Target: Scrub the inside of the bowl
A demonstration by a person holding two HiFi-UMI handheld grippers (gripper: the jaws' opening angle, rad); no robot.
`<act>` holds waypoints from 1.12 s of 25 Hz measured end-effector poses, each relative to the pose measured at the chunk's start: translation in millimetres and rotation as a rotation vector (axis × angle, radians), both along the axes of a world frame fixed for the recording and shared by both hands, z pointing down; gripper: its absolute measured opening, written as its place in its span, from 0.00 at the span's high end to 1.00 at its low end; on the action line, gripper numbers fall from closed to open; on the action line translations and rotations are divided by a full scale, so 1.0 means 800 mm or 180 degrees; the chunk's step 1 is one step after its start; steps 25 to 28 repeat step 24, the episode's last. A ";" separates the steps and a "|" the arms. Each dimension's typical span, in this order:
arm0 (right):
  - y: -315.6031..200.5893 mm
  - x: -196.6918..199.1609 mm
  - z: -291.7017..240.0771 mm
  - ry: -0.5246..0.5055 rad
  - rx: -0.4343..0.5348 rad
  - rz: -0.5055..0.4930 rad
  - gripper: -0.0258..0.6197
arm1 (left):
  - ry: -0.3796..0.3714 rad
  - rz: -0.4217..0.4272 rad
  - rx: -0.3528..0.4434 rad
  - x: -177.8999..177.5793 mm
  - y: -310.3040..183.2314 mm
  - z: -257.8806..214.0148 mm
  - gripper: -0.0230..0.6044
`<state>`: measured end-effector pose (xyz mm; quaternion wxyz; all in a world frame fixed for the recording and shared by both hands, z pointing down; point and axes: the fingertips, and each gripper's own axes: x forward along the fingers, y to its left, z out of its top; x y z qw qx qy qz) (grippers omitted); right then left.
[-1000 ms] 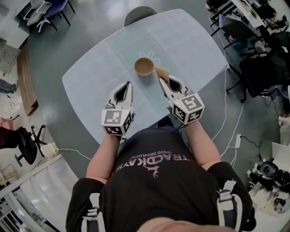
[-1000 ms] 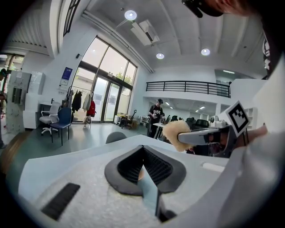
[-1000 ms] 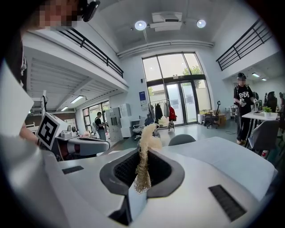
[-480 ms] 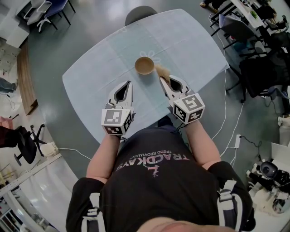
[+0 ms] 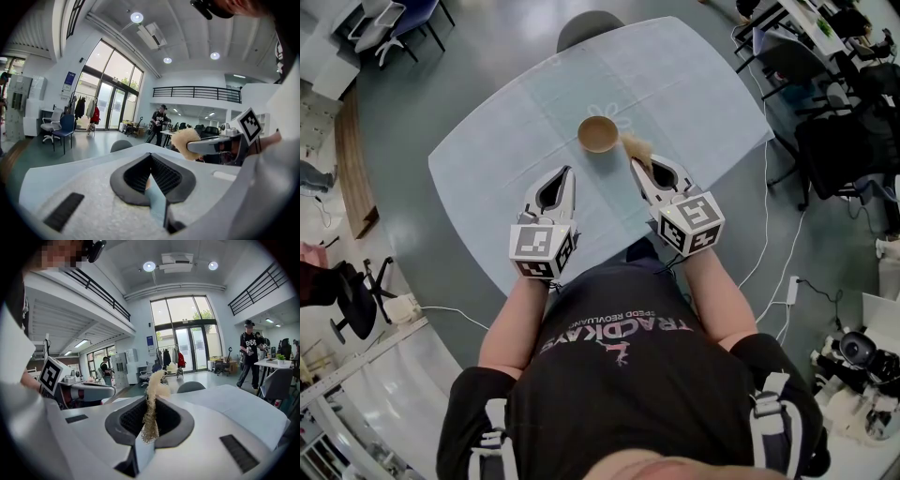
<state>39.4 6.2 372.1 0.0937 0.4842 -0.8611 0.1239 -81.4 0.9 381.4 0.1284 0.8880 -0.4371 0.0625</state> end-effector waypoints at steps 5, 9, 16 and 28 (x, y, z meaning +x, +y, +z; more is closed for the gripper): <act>0.001 -0.001 0.001 -0.0002 -0.0003 0.0000 0.91 | -0.0020 0.0012 -0.0006 -0.001 0.001 0.002 0.94; 0.002 0.001 -0.001 -0.0008 0.0004 -0.0005 0.91 | -0.0018 0.0020 -0.0005 0.002 0.002 0.000 0.94; 0.000 -0.001 -0.001 -0.0004 0.0009 -0.0017 0.91 | -0.0021 0.0025 -0.0006 0.001 0.000 0.002 0.94; -0.001 -0.002 0.000 -0.0009 0.0004 -0.0015 0.91 | -0.0020 0.0027 -0.0017 0.002 0.001 0.004 0.94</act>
